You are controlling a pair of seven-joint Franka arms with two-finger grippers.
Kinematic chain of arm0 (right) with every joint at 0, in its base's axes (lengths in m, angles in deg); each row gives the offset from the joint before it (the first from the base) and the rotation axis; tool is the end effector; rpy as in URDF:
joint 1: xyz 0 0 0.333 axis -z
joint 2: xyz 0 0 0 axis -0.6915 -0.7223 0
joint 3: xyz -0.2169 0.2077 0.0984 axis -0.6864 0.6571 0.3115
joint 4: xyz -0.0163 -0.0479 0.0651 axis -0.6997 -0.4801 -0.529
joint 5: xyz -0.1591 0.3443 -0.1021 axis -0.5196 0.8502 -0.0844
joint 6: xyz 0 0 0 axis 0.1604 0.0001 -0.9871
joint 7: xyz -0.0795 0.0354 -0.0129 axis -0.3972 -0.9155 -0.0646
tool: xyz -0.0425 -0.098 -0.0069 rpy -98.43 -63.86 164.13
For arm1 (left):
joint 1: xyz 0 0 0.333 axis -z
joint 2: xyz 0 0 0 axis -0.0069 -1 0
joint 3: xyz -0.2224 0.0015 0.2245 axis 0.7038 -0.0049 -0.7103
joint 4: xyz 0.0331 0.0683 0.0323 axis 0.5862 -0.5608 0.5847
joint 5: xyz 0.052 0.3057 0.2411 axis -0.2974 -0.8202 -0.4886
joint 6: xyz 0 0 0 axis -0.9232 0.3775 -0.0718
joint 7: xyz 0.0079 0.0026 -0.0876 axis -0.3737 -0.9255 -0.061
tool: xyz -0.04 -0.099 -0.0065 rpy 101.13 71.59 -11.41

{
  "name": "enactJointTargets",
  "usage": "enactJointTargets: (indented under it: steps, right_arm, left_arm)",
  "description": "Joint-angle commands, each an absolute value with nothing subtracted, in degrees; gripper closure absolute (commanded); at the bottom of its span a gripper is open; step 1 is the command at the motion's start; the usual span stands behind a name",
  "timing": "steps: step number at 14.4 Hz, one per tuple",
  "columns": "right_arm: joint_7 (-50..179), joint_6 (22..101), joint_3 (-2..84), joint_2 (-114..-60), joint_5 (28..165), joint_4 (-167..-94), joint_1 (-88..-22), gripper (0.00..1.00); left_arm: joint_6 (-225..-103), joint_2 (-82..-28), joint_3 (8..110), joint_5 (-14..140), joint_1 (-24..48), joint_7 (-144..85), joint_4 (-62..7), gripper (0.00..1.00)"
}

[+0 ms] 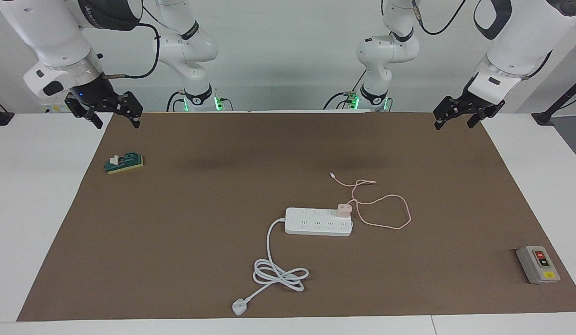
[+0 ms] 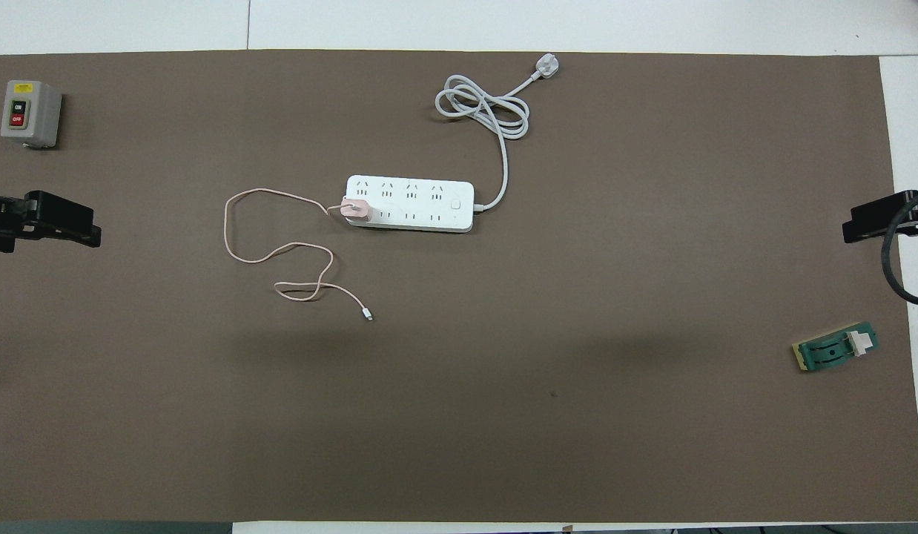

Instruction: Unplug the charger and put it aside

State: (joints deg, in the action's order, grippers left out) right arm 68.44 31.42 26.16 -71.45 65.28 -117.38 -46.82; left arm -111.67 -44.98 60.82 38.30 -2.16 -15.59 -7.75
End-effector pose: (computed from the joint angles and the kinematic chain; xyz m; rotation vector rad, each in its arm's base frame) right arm 0.5446 -0.0450 0.6226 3.1363 -0.0134 -0.0782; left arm 0.5471 -0.0294 0.6194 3.1253 -0.0353 -0.1101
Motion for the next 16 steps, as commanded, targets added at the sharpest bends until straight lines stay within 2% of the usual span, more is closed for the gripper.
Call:
enactJointTargets:
  steps: [1,7,10,16]
  right_arm:
    - [68.96,32.4,26.54,-70.44,65.54,-118.74,-46.13,0.0]
    - [69.05,32.23,26.54,-70.53,65.45,-118.65,-46.21,0.0]
    - [69.05,32.49,26.36,-70.71,65.27,-118.47,-46.04,0.0]
    - [69.05,33.53,27.06,-70.79,65.54,-118.3,-46.48,0.0]
  left_arm:
    - [-111.87,-45.0,60.56,37.18,-1.72,-15.63,-7.62,0.0]
    - [-112.14,-45.09,60.56,37.53,-1.28,-19.82,-7.36,0.0]
    - [-112.4,-46.67,60.82,37.79,-1.01,-34.04,-5.52,0.0]
    - [-115.21,-51.32,60.74,38.06,4.95,-69.9,-3.59,0.0]
